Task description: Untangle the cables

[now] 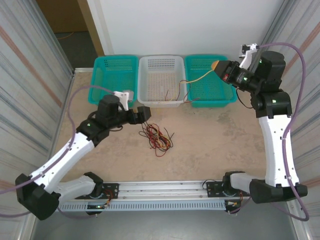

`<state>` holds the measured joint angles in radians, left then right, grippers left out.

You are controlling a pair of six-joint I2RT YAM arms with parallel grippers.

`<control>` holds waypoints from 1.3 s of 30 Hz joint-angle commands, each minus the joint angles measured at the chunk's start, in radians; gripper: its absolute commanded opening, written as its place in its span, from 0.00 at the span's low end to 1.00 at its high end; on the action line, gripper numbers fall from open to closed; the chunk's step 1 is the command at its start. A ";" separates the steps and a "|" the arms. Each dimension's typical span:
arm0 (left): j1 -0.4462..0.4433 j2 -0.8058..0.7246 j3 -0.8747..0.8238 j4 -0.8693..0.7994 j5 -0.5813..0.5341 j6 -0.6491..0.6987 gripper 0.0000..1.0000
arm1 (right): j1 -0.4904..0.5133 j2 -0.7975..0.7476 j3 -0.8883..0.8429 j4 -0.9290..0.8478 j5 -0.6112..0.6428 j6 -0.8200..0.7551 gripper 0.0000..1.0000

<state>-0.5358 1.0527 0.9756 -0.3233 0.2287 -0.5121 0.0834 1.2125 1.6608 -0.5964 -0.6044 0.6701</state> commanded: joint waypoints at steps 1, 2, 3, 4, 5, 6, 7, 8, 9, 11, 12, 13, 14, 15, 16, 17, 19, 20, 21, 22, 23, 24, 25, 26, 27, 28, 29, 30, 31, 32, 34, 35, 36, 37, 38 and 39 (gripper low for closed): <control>0.059 -0.054 0.086 -0.120 0.081 0.154 0.99 | 0.039 0.027 0.044 -0.044 0.051 -0.070 0.00; 0.059 -0.057 0.106 -0.119 0.093 0.194 0.99 | 0.051 0.035 0.046 -0.040 0.048 -0.070 0.00; 0.052 -0.053 0.124 -0.107 0.115 0.239 0.99 | 0.067 0.048 0.052 -0.037 0.045 -0.072 0.00; 0.041 -0.038 0.140 -0.087 0.134 0.276 0.99 | 0.085 0.059 0.058 -0.032 0.041 -0.073 0.00; 0.025 -0.017 0.158 -0.074 0.136 0.311 0.99 | 0.102 0.069 0.064 -0.025 0.039 -0.073 0.00; 0.001 0.014 0.184 -0.069 0.134 0.355 0.99 | 0.122 0.081 0.071 -0.019 0.036 -0.073 0.00; -0.025 0.053 0.216 -0.073 0.127 0.404 0.99 | 0.144 0.090 0.079 -0.013 0.033 -0.075 0.00; -0.045 0.089 0.242 -0.080 0.116 0.441 0.99 | 0.162 0.098 0.088 -0.008 0.030 -0.076 0.00; -0.064 0.128 0.272 -0.087 0.121 0.474 0.99 | 0.179 0.106 0.093 -0.001 0.027 -0.075 0.00; -0.078 0.193 0.316 -0.092 0.176 0.512 0.99 | 0.205 0.115 0.099 0.012 0.027 -0.067 0.00; -0.081 0.220 0.327 -0.085 0.188 0.522 0.99 | 0.215 0.119 0.100 0.020 0.020 -0.061 0.00; -0.084 0.240 0.333 -0.073 0.185 0.529 0.98 | 0.220 0.125 0.103 0.027 0.012 -0.054 0.00; -0.084 0.253 0.334 -0.062 0.173 0.533 0.96 | 0.226 0.126 0.105 0.031 0.006 -0.051 0.00; -0.084 0.262 0.329 -0.047 0.153 0.535 0.94 | 0.233 0.127 0.104 0.035 0.005 -0.049 0.00; -0.082 0.266 0.323 -0.035 0.137 0.537 0.91 | 0.235 0.127 0.103 0.039 0.002 -0.047 0.00; -0.082 0.267 0.319 -0.027 0.139 0.537 0.86 | 0.236 0.126 0.103 0.043 -0.001 -0.044 0.00; -0.082 0.259 0.301 0.000 0.146 0.524 0.69 | 0.237 0.126 0.100 0.050 -0.006 -0.038 0.00; -0.082 0.254 0.294 0.012 0.146 0.512 0.60 | 0.236 0.125 0.099 0.054 -0.006 -0.037 0.00; -0.082 0.247 0.283 0.021 0.151 0.501 0.50 | 0.237 0.128 0.097 0.058 -0.008 -0.035 0.00; -0.082 0.239 0.271 0.032 0.154 0.493 0.40 | 0.236 0.128 0.096 0.062 -0.010 -0.032 0.00; -0.082 0.231 0.258 0.044 0.155 0.483 0.34 | 0.237 0.130 0.094 0.067 -0.011 -0.029 0.00; -0.082 0.222 0.241 0.063 0.155 0.473 0.29 | 0.237 0.131 0.090 0.076 -0.017 -0.023 0.00; -0.082 0.216 0.223 0.083 0.155 0.464 0.28 | 0.237 0.131 0.086 0.087 -0.023 -0.016 0.00; -0.082 0.210 0.209 0.096 0.152 0.459 0.28 | 0.237 0.132 0.081 0.097 -0.028 -0.010 0.00; -0.081 0.207 0.199 0.103 0.141 0.456 0.28 | 0.237 0.134 0.078 0.106 -0.033 -0.003 0.00; -0.082 0.207 0.192 0.103 0.124 0.454 0.34 | 0.236 0.133 0.076 0.111 -0.035 0.001 0.00; -0.082 0.206 0.188 0.102 0.106 0.454 0.43 | 0.237 0.133 0.074 0.112 -0.035 0.002 0.00; -0.082 0.205 0.184 0.102 0.077 0.454 0.51 | 0.237 0.133 0.073 0.112 -0.035 0.003 0.00; -0.082 0.204 0.179 0.100 0.043 0.455 0.59 | 0.237 0.133 0.072 0.110 -0.035 0.003 0.00; -0.082 0.203 0.174 0.098 0.016 0.457 0.61 | 0.237 0.133 0.071 0.109 -0.037 0.002 0.00; -0.078 0.198 0.161 0.099 0.006 0.468 0.57 | 0.236 0.129 0.068 0.109 -0.038 0.003 0.00; -0.075 0.196 0.150 0.106 0.018 0.471 0.55 | 0.237 0.125 0.065 0.111 -0.038 0.005 0.00; -0.075 0.197 0.143 0.113 0.026 0.468 0.54 | 0.236 0.123 0.062 0.115 -0.040 0.006 0.00; -0.074 0.200 0.136 0.116 0.032 0.465 0.53 | 0.237 0.120 0.060 0.118 -0.042 0.008 0.00; -0.075 0.204 0.132 0.118 0.035 0.458 0.52 | 0.237 0.119 0.056 0.123 -0.045 0.011 0.00; -0.074 0.209 0.126 0.122 0.034 0.454 0.47 | 0.237 0.116 0.054 0.129 -0.047 0.015 0.00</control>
<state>-0.6144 1.2778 1.1183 -0.2344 0.2752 -0.0540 0.3149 1.3422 1.7237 -0.5072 -0.6292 0.6594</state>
